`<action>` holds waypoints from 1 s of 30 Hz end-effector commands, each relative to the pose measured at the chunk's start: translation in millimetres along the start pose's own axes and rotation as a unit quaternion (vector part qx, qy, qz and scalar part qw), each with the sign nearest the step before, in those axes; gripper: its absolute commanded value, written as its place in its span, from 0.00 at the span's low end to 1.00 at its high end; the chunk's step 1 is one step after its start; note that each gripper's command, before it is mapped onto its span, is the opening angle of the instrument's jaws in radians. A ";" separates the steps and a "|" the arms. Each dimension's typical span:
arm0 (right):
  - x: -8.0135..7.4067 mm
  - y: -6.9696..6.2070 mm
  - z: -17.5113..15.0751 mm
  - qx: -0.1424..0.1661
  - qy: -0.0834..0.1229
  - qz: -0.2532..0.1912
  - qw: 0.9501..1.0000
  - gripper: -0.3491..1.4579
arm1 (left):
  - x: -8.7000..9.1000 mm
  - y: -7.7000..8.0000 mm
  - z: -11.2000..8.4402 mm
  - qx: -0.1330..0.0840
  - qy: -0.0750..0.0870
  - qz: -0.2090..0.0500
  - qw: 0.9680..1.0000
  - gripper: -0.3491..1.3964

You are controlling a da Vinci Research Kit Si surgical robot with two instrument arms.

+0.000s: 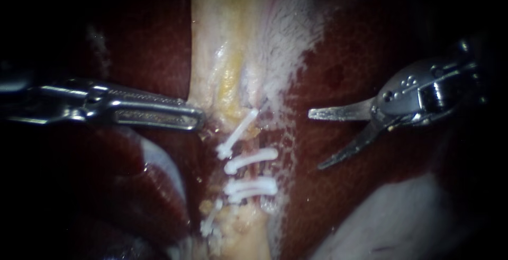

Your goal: Go to the cutting position right tube

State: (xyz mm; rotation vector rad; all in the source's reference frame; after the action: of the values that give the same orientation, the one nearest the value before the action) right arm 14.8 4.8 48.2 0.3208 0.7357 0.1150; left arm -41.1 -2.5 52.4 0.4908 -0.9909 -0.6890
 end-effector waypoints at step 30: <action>-5.5 -2.6 9.3 0.145 -0.026 0.130 0.981 0.66 | -8.5 -4.9 -7.1 0.005 -0.032 0.008 0.999 0.00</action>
State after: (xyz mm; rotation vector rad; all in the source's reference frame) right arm 17.3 -1.3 57.5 0.7101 0.6600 0.2481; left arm -39.4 0.7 40.7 0.4717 -1.0583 -0.6882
